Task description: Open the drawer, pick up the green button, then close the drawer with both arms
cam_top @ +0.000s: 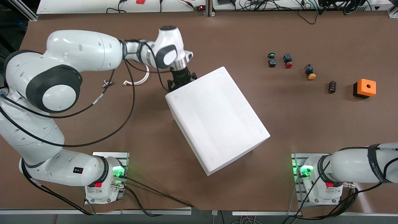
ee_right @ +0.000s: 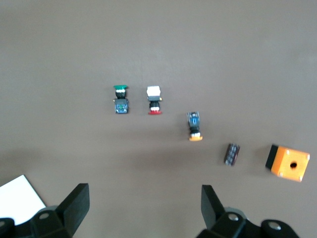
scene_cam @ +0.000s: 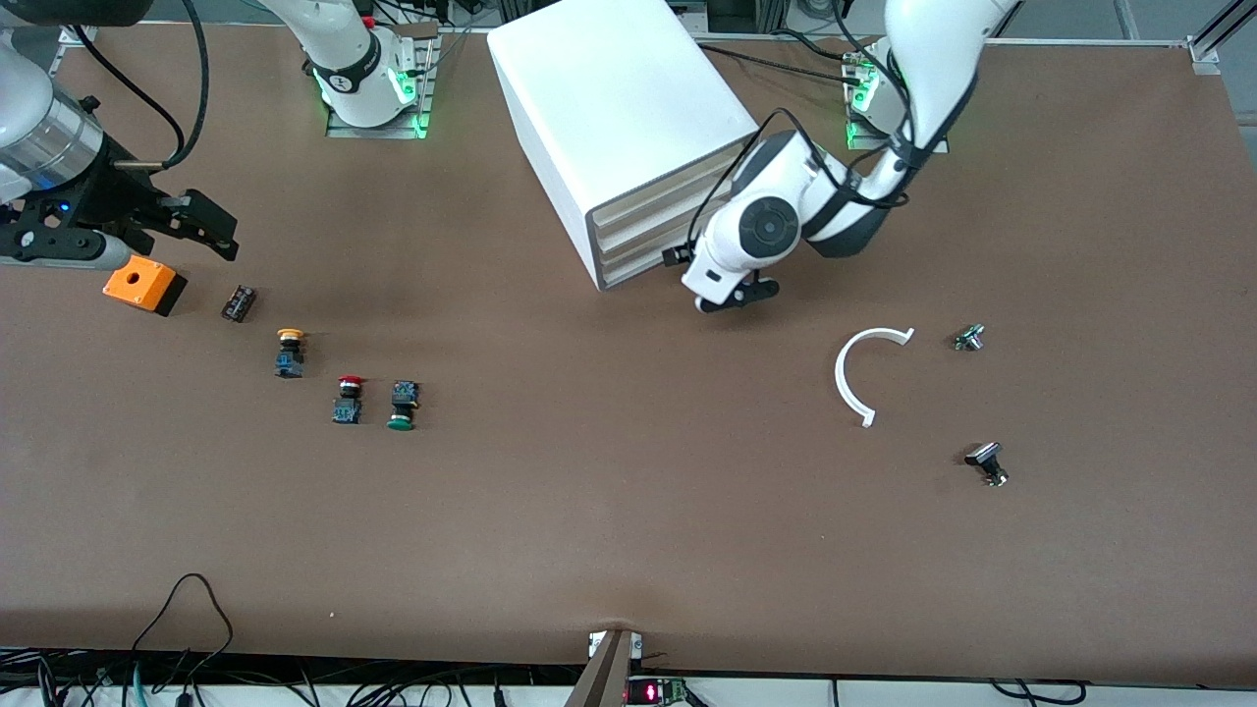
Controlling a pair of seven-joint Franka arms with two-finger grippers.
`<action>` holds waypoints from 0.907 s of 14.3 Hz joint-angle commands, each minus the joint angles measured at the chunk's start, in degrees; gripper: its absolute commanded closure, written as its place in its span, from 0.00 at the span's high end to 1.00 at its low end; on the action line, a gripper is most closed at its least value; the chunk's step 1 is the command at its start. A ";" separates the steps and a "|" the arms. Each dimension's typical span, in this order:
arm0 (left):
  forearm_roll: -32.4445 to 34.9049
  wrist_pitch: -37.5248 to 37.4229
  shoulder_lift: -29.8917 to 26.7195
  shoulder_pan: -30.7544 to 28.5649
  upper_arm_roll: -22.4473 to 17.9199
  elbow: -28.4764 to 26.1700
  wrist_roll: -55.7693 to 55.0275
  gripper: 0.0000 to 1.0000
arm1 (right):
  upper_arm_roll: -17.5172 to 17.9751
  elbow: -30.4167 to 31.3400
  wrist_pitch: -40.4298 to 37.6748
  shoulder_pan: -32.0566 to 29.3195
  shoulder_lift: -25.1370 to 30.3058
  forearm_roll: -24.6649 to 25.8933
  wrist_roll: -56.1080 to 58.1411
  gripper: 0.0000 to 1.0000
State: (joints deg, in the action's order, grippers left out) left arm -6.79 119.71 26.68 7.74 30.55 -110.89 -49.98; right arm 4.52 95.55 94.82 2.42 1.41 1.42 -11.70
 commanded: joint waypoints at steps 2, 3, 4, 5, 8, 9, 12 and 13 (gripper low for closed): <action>13.00 -12.90 0.04 -3.16 0.13 11.11 0.50 1.00 | 3.21 1.04 -0.25 -3.37 2.02 1.12 -0.18 1.00; 15.03 -14.84 0.13 -4.30 0.13 13.66 1.54 1.00 | 3.31 1.04 0.10 -4.17 2.02 1.13 2.61 1.00; 15.83 -17.38 0.13 -5.96 0.13 16.47 5.99 1.00 | 3.13 1.13 0.54 -4.70 2.02 1.04 5.34 1.00; 15.84 -20.19 0.22 -8.24 0.13 18.59 12.56 1.00 | 3.04 1.13 0.89 -4.79 2.02 1.04 5.89 1.00; 16.19 -28.63 0.04 -14.23 -0.13 24.92 26.58 1.00 | 3.13 1.13 0.72 -4.96 1.93 1.13 5.89 1.00; 17.58 -31.96 -0.22 -15.63 -0.05 27.46 28.17 1.00 | 3.13 1.13 0.55 -5.23 1.93 1.13 5.81 1.00; 18.39 -44.44 -1.54 -19.15 0.13 36.51 40.88 1.00 | 3.22 1.13 0.28 -5.66 2.02 0.42 5.36 1.00; 18.13 -46.91 -1.54 -20.56 0.04 38.97 44.93 1.00 | 3.04 1.22 0.28 -5.75 2.10 0.25 5.63 1.00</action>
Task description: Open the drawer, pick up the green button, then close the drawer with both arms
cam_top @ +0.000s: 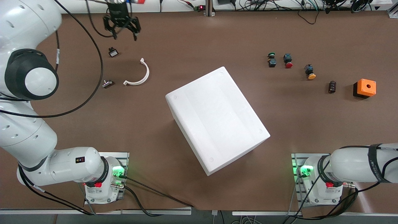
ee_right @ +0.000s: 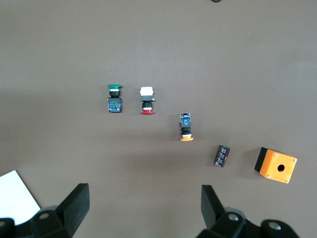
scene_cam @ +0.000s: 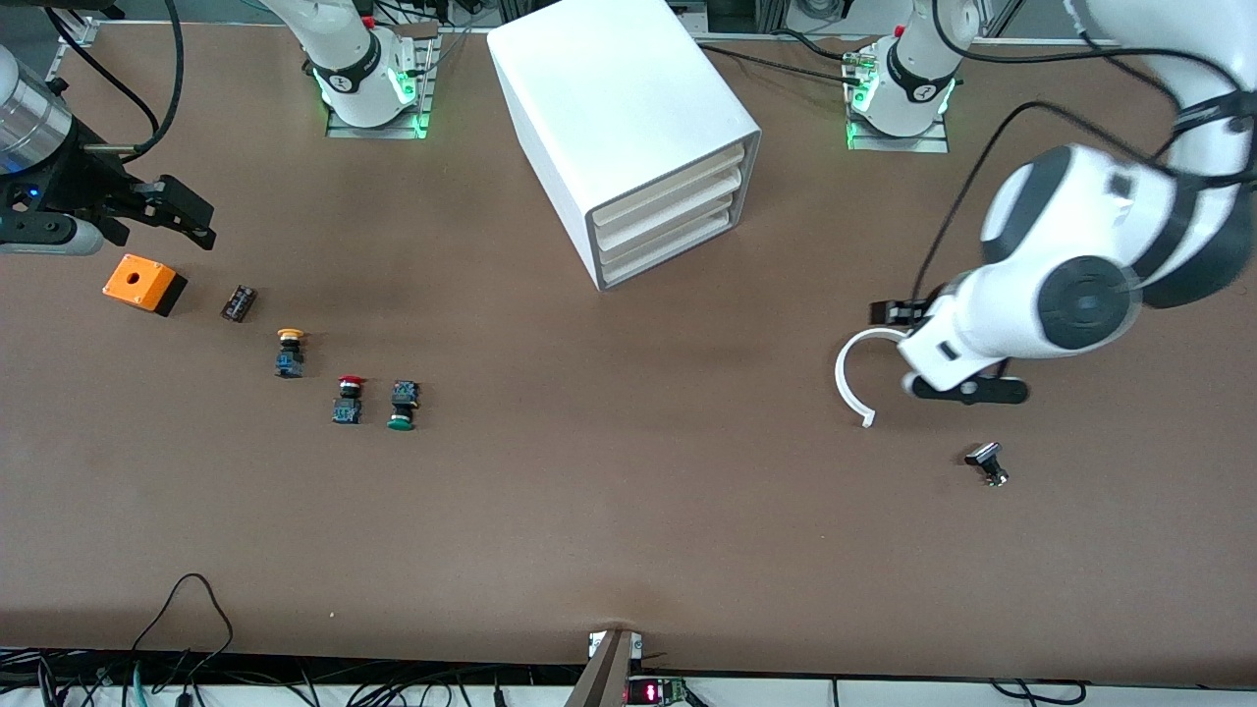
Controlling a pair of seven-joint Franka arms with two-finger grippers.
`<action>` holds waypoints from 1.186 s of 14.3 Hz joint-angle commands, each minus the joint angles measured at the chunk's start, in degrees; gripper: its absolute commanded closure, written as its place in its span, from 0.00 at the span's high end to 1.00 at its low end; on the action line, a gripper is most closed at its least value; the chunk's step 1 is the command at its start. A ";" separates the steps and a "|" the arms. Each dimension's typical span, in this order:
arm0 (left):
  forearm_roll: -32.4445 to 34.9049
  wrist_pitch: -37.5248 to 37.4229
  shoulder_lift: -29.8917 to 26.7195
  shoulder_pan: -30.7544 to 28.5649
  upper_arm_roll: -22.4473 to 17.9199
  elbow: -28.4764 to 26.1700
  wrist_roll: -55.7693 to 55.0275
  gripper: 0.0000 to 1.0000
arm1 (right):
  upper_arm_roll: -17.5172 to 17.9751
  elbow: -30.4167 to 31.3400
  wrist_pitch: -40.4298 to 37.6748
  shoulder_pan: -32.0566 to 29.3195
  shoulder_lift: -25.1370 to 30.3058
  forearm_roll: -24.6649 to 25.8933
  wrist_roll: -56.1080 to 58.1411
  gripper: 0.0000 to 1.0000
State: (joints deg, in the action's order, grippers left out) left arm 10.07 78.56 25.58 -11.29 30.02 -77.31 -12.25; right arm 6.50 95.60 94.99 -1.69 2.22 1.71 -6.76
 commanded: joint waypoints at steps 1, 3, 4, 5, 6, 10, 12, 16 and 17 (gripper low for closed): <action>0.83 -7.36 -0.88 -2.76 0.56 6.89 9.85 1.00 | 0.89 1.17 0.11 -1.73 1.30 -0.21 0.95 1.00; 0.48 -5.99 -4.98 -2.78 -2.49 6.57 12.33 1.00 | 0.88 1.17 -0.42 -1.74 1.30 -0.21 1.04 1.00; -0.48 -3.18 -7.97 -0.60 -6.87 5.43 12.25 1.00 | 0.97 1.17 -0.68 -1.74 1.30 -0.21 1.04 1.00; -3.97 0.59 -11.48 1.42 -11.96 1.93 12.34 1.00 | 1.06 1.08 -0.77 -1.65 1.39 -0.12 1.04 1.00; -8.53 5.76 -15.69 2.14 -16.71 -2.97 12.25 1.00 | 1.06 0.56 -0.77 -1.56 1.21 -0.21 1.74 1.00; -15.09 18.38 -28.38 11.36 -29.67 -19.45 11.73 1.00 | 0.97 -0.67 -0.77 -1.56 1.12 -0.21 4.29 1.00; -10.00 18.29 -28.83 12.95 -29.85 -19.99 11.64 1.00 | -0.16 -0.94 -0.69 -1.65 1.21 -0.30 7.27 1.00; -9.37 7.23 -26.20 13.13 -29.32 -14.02 11.90 1.00 | -0.96 -1.03 -0.77 -1.65 1.39 -2.40 7.81 1.00; -9.37 7.22 -25.93 13.04 -29.32 -13.92 12.34 1.00 | -0.96 -1.03 -1.03 -1.65 1.73 -2.58 7.81 1.00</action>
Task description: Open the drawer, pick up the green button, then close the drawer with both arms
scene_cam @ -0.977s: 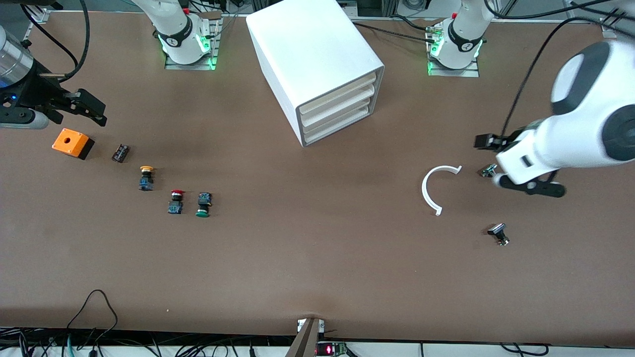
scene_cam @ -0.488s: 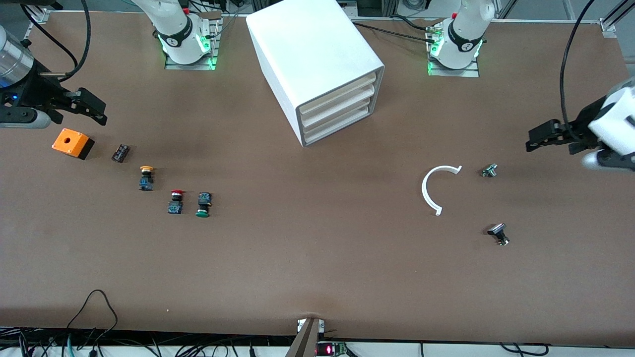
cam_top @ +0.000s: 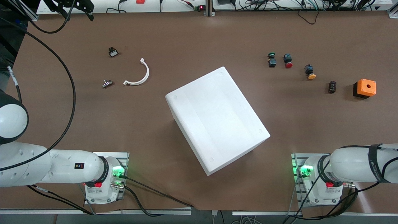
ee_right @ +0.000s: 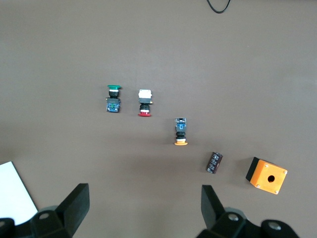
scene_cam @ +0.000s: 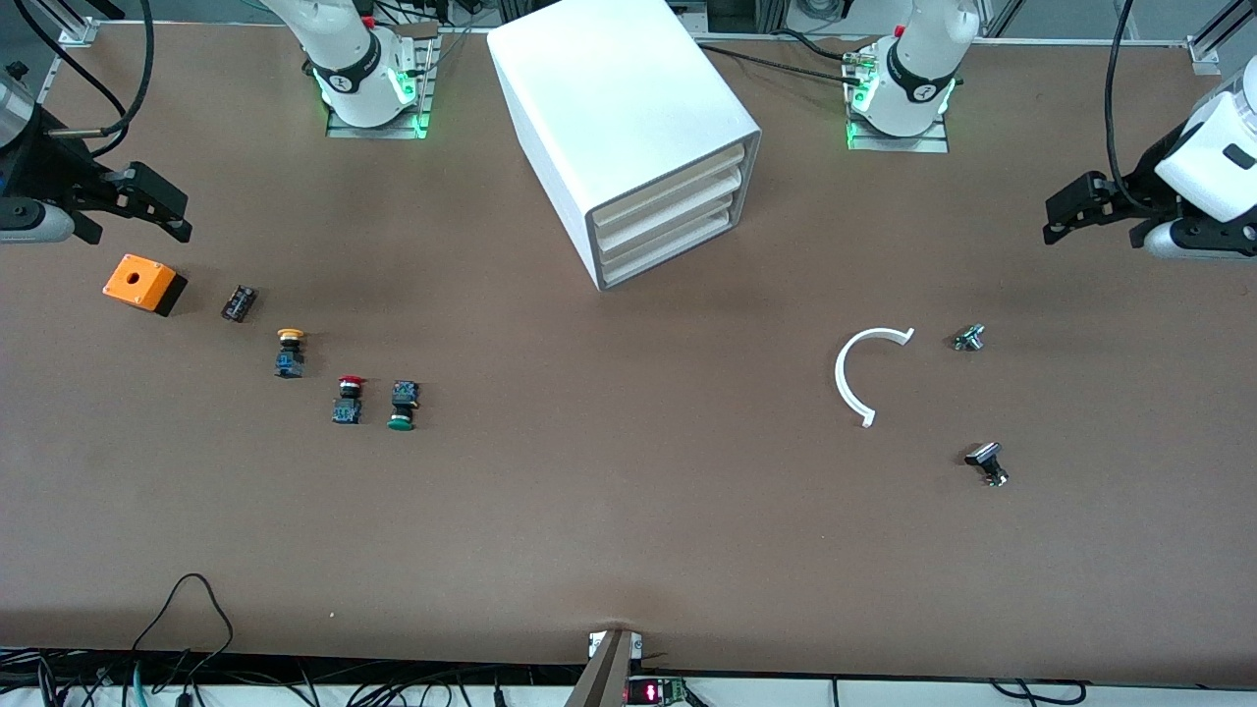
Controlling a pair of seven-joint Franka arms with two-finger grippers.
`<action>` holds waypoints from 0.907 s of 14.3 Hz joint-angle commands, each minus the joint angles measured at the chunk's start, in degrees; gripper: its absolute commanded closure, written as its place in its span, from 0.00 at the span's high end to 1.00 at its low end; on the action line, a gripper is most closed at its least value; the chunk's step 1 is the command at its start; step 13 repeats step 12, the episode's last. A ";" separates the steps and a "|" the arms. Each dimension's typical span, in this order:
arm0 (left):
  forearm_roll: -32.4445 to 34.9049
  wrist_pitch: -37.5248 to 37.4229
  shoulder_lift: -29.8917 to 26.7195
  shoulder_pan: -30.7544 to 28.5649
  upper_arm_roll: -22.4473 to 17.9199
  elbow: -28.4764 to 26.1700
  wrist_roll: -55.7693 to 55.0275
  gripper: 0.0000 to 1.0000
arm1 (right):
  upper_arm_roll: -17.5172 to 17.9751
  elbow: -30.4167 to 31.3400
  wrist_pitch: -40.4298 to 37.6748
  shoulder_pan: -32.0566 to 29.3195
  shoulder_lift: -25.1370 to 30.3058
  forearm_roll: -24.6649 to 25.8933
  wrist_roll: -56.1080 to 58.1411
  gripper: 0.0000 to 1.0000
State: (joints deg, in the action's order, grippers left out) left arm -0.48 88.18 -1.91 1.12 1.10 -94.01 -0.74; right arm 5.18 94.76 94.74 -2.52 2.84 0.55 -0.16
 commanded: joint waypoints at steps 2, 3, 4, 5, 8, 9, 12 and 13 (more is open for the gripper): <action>1.18 -2.31 2.17 0.73 -0.49 3.04 0.92 1.00 | -0.08 -2.02 -3.14 -0.82 1.20 -1.42 1.30 1.00; 1.18 -2.22 2.26 0.82 -0.49 3.13 0.83 1.00 | -0.08 -3.08 -4.98 -0.82 1.11 -1.42 1.04 1.00; 1.18 -2.31 2.26 0.73 -0.40 3.04 0.83 1.00 | 0.09 -3.09 -5.00 -0.73 0.85 -1.34 0.52 1.00; 1.18 -2.31 2.26 0.73 -0.49 3.13 0.83 1.00 | 0.18 -3.27 -4.92 -0.64 0.33 -1.42 0.42 1.00; 1.18 -2.22 2.35 0.82 -0.40 3.13 0.83 1.00 | 0.18 -3.36 -4.83 -0.64 -0.03 -1.42 0.25 1.00; 1.18 -2.22 2.35 0.82 -0.40 3.13 0.83 1.00 | 0.18 -3.36 -4.74 -0.73 -0.38 -1.42 0.25 1.00; 1.09 -2.31 2.35 0.82 -0.49 3.13 0.92 1.00 | 0.18 -3.53 -4.74 -0.73 -0.73 -1.16 0.86 1.00; 1.09 -2.31 2.35 0.82 -0.49 3.13 0.92 1.00 | 0.18 -3.53 -4.74 -0.73 -0.73 -1.16 0.86 1.00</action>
